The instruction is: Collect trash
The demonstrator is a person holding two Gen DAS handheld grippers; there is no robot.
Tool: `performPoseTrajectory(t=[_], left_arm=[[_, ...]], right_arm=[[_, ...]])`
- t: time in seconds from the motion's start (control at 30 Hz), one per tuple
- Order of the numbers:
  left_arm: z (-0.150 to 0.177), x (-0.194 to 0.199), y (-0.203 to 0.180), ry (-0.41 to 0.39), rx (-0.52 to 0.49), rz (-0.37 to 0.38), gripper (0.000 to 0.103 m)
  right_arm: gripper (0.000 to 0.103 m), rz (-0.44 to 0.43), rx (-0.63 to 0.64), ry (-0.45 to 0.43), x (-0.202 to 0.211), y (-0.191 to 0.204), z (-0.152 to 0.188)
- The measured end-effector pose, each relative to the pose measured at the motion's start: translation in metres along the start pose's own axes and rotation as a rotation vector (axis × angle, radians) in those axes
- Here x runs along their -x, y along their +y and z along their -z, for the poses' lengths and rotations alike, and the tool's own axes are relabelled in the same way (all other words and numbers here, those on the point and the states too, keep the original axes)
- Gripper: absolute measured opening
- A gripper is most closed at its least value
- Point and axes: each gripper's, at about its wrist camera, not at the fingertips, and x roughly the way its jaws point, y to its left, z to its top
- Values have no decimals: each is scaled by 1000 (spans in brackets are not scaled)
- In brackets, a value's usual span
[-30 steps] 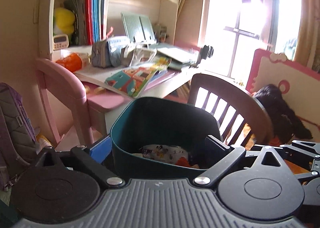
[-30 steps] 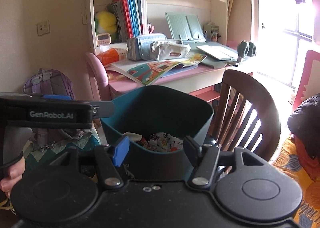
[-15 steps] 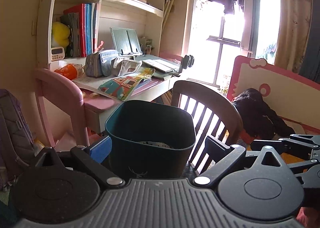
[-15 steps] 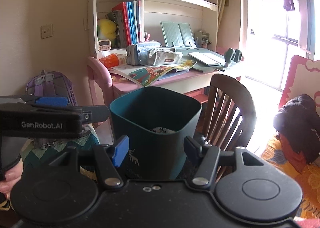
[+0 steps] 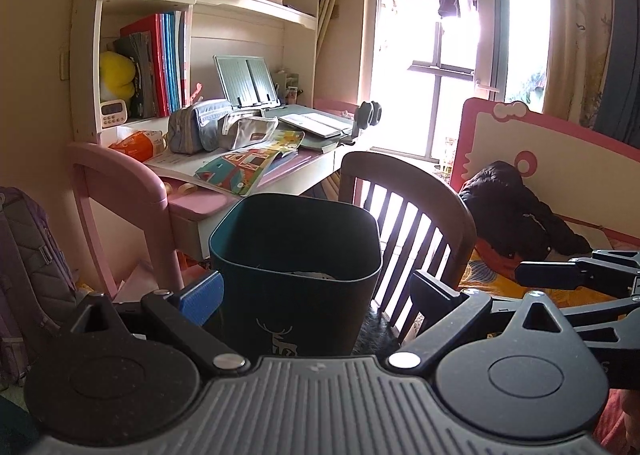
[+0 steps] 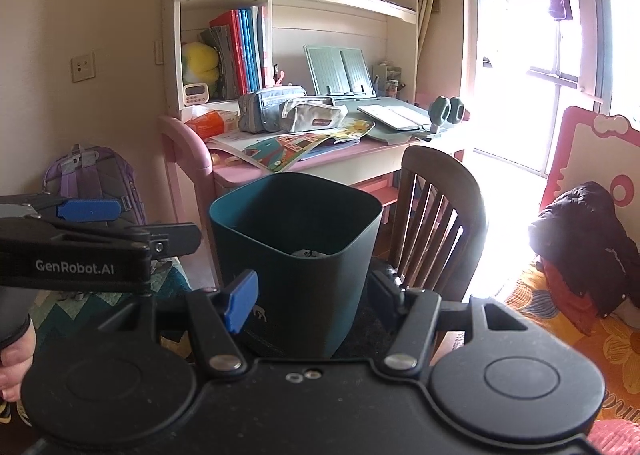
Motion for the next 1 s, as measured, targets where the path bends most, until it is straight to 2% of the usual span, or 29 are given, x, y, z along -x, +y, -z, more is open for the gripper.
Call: performPoseTrajectory(t=[0.43,1.0], left_arm=[[2,4,1,-5,-36,-51,100],[-7,23,-17,-51,-60,-15,100]], right_arm=[[60,8,-10,-18,9,-2,1],[60,38,-9,-48,29,-9,-4]])
